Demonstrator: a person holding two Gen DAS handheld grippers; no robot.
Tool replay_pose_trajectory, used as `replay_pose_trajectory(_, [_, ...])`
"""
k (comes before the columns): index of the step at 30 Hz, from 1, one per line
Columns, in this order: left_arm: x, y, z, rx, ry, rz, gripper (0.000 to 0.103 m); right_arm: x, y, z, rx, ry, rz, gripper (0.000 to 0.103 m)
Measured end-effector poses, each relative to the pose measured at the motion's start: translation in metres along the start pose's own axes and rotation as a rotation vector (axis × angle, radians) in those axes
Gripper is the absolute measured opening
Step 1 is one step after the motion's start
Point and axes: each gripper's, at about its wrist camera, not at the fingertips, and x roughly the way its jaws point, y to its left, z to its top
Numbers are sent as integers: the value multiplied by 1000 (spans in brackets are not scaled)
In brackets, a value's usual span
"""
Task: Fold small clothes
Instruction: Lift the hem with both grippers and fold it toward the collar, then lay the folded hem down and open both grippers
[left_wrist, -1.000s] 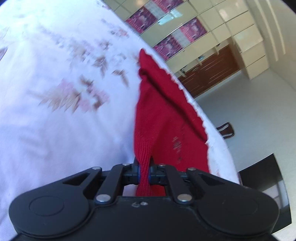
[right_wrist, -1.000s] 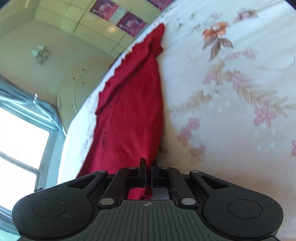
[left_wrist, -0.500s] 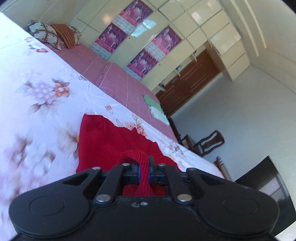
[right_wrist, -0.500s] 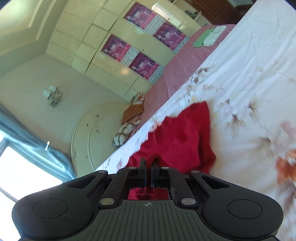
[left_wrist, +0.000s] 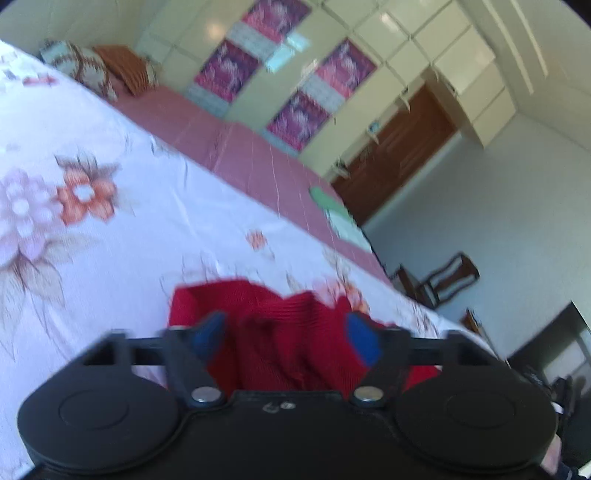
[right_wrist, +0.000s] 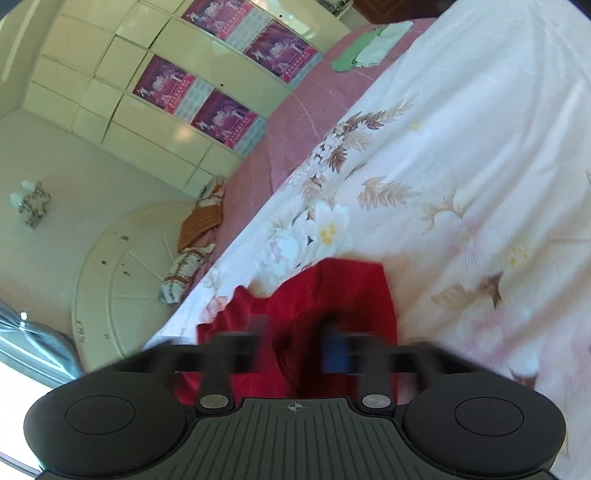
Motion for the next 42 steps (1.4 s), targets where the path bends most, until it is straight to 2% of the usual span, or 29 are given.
replay_pose_trajectory(1, [-2,1,0,0,-16,-18,76,-4,2,0,-24,-49,-6,84])
replay_pose_trajectory(3, [-6,4,0,-8,-35,-50,77,-10,1,4,-10,-77,12,84])
replay_pose_trajectory(5, [-6,2,1,42,-11,-39,75,-21,-2,4,-7,-92,47,84])
replay_pose_trajectory(7, [-3,-3,1,128,37,-8,70,-26,5,0,-94,-75,29,83])
replay_pose_trajectory(10, [15,-13,-2,237,148,34,59,-21,24,-12,-272,-39,-55,77])
replay_pose_trajectory(12, [24,-22,-6,303,188,71,58,-7,32,-18,-364,11,-142,67])
replay_pose_trajectory(13, [26,-27,-8,333,189,82,57,9,38,-22,-411,38,-177,57])
replay_pose_trajectory(14, [27,-31,-10,354,191,91,53,15,40,-27,-447,52,-202,53])
replay_pose_trajectory(15, [28,-35,-12,379,191,110,39,20,43,-31,-484,53,-225,51])
replay_pose_trajectory(16, [29,-39,-14,403,182,138,31,25,47,-37,-529,49,-255,49])
replay_pose_trajectory(17, [28,-41,-16,416,172,161,22,29,50,-42,-566,45,-281,41])
replay_pose_trajectory(18, [28,-41,-15,412,152,172,15,31,54,-46,-601,39,-301,28])
replay_pose_trajectory(20, [21,-37,-11,380,112,159,10,30,57,-52,-655,29,-322,21])
replay_pose_trajectory(21, [17,-38,-10,383,89,164,3,32,59,-55,-680,18,-326,14])
replay_pose_trajectory(22, [13,-40,-11,395,65,170,3,32,61,-57,-702,5,-326,3])
replay_pose_trajectory(28, [8,-49,-2,447,-23,192,3,29,72,-54,-767,-99,-337,3])
replay_pose_trajectory(33, [30,-44,1,439,-2,228,4,42,54,-46,-713,-96,-427,3])
replay_pose_trajectory(36, [42,-34,-3,419,63,251,4,50,41,-42,-678,-77,-459,3])
replay_pose_trajectory(38, [40,-28,0,381,71,246,10,50,38,-45,-685,-90,-458,3])
replay_pose_trajectory(40, [36,-25,3,366,75,255,21,48,41,-46,-688,-86,-466,3])
replay_pose_trajectory(41, [32,-26,5,361,76,261,32,47,42,-45,-680,-83,-463,4])
replay_pose_trajectory(42, [24,-27,7,358,65,274,49,46,44,-45,-678,-83,-472,7])
